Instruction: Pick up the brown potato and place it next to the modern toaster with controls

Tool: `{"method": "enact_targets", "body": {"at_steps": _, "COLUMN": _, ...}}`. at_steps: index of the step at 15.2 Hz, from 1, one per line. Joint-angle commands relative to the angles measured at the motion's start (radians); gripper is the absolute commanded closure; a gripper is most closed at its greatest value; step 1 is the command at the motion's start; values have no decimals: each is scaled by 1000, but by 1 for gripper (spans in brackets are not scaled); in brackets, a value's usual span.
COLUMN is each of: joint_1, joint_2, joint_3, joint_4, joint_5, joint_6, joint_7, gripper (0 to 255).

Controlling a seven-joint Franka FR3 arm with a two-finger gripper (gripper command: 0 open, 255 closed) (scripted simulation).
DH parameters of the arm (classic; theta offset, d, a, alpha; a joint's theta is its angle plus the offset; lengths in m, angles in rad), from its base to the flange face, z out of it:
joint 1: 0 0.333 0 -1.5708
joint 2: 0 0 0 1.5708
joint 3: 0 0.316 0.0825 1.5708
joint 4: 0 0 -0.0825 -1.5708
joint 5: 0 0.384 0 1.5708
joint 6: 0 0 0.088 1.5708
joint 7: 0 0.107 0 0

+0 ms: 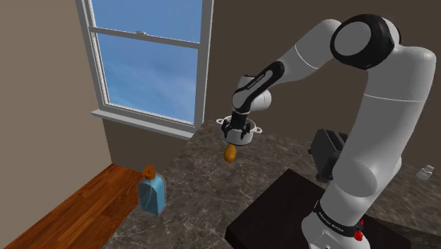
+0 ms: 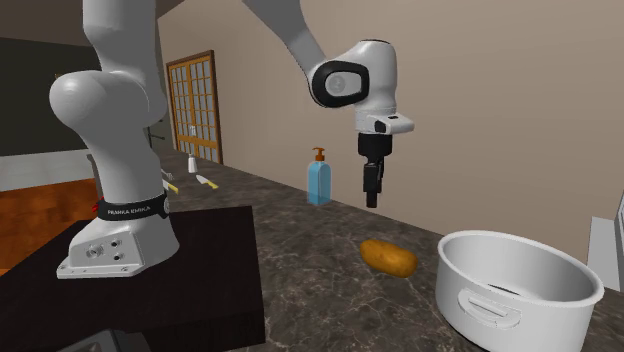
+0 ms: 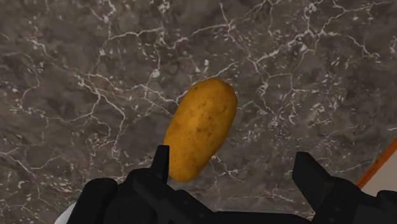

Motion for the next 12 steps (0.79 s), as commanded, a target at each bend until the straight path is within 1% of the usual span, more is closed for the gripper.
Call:
{"method": "enact_targets", "body": {"at_steps": 1, "joint_1": -10, "joint_2": 75, "joint_3": -12, "joint_4": 37, "joint_5": 5, "joint_6": 42, "joint_7": 16, "gripper": 0}}
{"method": "enact_targets", "body": {"at_steps": 8, "joint_1": -43, "joint_2": 325, "joint_3": -44, "joint_4": 202, "joint_5": 41, "joint_6": 139, "joint_7": 66, "gripper": 0}}
{"method": "enact_targets", "body": {"at_steps": 12, "joint_1": -47, "joint_2": 375, "joint_3": -42, "joint_4": 224, "joint_5": 47, "joint_6": 168, "joint_7": 65, "gripper": 0}}
